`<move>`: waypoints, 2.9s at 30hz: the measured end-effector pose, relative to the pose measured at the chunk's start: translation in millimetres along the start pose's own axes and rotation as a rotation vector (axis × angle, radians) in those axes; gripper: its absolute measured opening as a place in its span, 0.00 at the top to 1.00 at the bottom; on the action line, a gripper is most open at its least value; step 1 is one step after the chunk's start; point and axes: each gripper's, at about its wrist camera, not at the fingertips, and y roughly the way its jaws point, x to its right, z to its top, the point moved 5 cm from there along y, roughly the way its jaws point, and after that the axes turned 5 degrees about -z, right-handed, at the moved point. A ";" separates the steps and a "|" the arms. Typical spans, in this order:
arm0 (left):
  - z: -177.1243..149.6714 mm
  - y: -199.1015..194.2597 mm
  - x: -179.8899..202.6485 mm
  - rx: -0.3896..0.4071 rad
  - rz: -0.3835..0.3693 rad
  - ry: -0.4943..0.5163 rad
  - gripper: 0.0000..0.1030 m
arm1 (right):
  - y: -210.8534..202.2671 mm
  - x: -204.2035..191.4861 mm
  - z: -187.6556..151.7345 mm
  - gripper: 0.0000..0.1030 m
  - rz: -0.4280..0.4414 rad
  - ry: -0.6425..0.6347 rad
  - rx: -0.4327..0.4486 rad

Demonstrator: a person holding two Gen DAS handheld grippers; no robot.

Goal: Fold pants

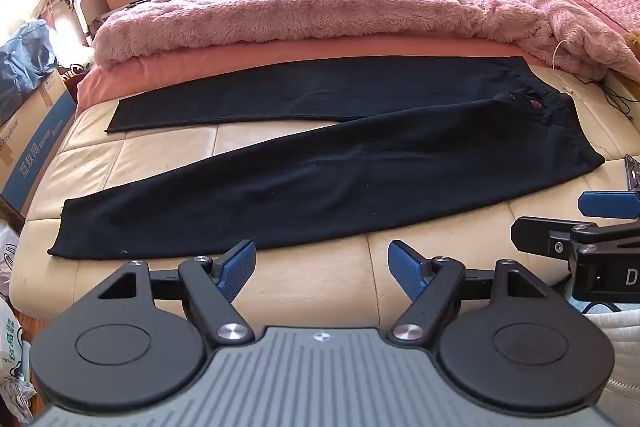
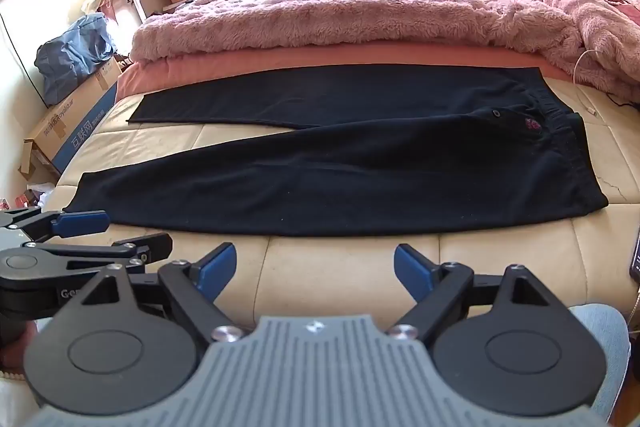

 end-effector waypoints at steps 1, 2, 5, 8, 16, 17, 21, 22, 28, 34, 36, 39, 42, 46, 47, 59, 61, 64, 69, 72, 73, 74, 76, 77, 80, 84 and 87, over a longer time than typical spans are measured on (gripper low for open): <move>0.0 0.0 0.1 0.000 -0.004 -0.002 0.14 | 0.0 -0.1 0.1 0.20 -0.001 -0.001 0.001; 0.0 -0.1 0.5 0.000 -0.006 -0.001 0.14 | 0.0 0.0 0.3 0.20 -0.002 -0.001 0.002; 0.0 -0.1 1.6 0.001 -0.011 0.003 0.14 | -0.1 0.5 0.4 0.20 -0.006 0.001 0.005; -1.8 2.1 0.5 0.002 -0.013 0.011 0.14 | -1.1 0.3 0.2 0.20 -0.010 0.001 0.008; 0.7 2.3 -1.6 -0.001 -0.008 -0.004 0.14 | 3.2 -4.0 -1.7 0.20 -0.004 -0.005 -0.001; 1.1 3.0 -1.2 -0.001 -0.009 -0.004 0.14 | 3.8 -4.3 -1.7 0.20 -0.005 -0.006 -0.001; 0.7 2.2 -2.2 -0.001 -0.013 -0.003 0.14 | 3.3 -2.2 0.3 0.20 -0.003 -0.008 -0.003; 0.7 2.2 -2.1 -0.001 -0.013 -0.004 0.14 | 3.4 -2.1 0.4 0.20 -0.004 -0.008 -0.003; -0.6 1.7 -5.0 0.000 -0.012 -0.005 0.14 | 3.6 -2.7 0.0 0.20 -0.003 -0.008 -0.004; -0.5 1.8 -4.9 -0.001 -0.012 -0.005 0.14 | 4.1 -2.9 -0.3 0.20 -0.004 -0.008 -0.005; -1.6 1.0 -5.7 -0.001 -0.012 -0.006 0.14 | 4.3 -3.5 -0.6 0.20 -0.004 -0.009 -0.007; -1.7 1.3 -5.8 -0.001 -0.012 -0.006 0.14 | 4.6 -3.6 -0.9 0.20 -0.004 -0.009 -0.007; -1.7 1.3 -5.9 -0.001 -0.013 -0.006 0.14 | 4.9 -3.9 -1.2 0.20 -0.004 -0.009 -0.008; -1.8 1.4 -5.8 -0.001 -0.014 -0.005 0.14 | 6.4 -4.9 -2.5 0.20 -0.005 -0.008 -0.010; -2.0 1.5 -6.4 -0.001 -0.013 -0.005 0.14 | 6.1 -4.6 -2.0 0.20 -0.004 -0.009 -0.010; -3.4 3.2 -3.7 -0.002 -0.010 -0.010 0.14 | 7.1 -4.9 -2.2 0.20 -0.005 -0.009 -0.011; -4.0 4.3 -3.1 -0.002 -0.011 -0.008 0.14 | 7.0 -5.0 -2.2 0.20 -0.005 -0.009 -0.011; -4.0 4.3 -3.0 -0.003 -0.010 -0.010 0.14 | 7.3 -5.3 -2.3 0.20 -0.005 -0.009 -0.011; -4.3 4.8 -3.1 -0.003 -0.011 -0.010 0.14 | 7.2 -5.6 -2.1 0.20 -0.006 -0.010 -0.012; -4.2 4.8 -3.2 -0.003 -0.011 -0.010 0.14 | 7.8 -6.0 -2.5 0.20 -0.005 -0.009 -0.014; -4.0 4.4 -3.2 -0.003 -0.011 -0.010 0.14 | 7.9 -6.0 -2.5 0.20 -0.005 -0.010 -0.014; -4.6 5.3 -3.1 -0.003 -0.011 -0.011 0.14 | 7.9 -6.0 -2.5 0.20 -0.005 -0.010 -0.014; -4.4 5.0 -3.2 -0.003 -0.012 -0.011 0.14 | 7.9 -6.1 -2.5 0.20 -0.005 -0.010 -0.014; -4.6 5.4 -3.2 -0.003 -0.012 -0.010 0.14 | 8.0 -6.1 -2.4 0.20 -0.005 -0.009 -0.015; -4.3 5.4 -2.5 -0.004 -0.012 -0.010 0.14 | 9.5 -8.0 -3.7 0.20 -0.005 -0.010 -0.016; -4.7 6.1 -1.9 -0.005 -0.013 -0.011 0.14 | 9.6 -7.8 -3.5 0.20 -0.005 -0.009 -0.017; -5.7 8.1 0.3 -0.006 -0.013 -0.012 0.14 | 10.4 -8.5 -4.1 0.20 -0.005 -0.009 -0.018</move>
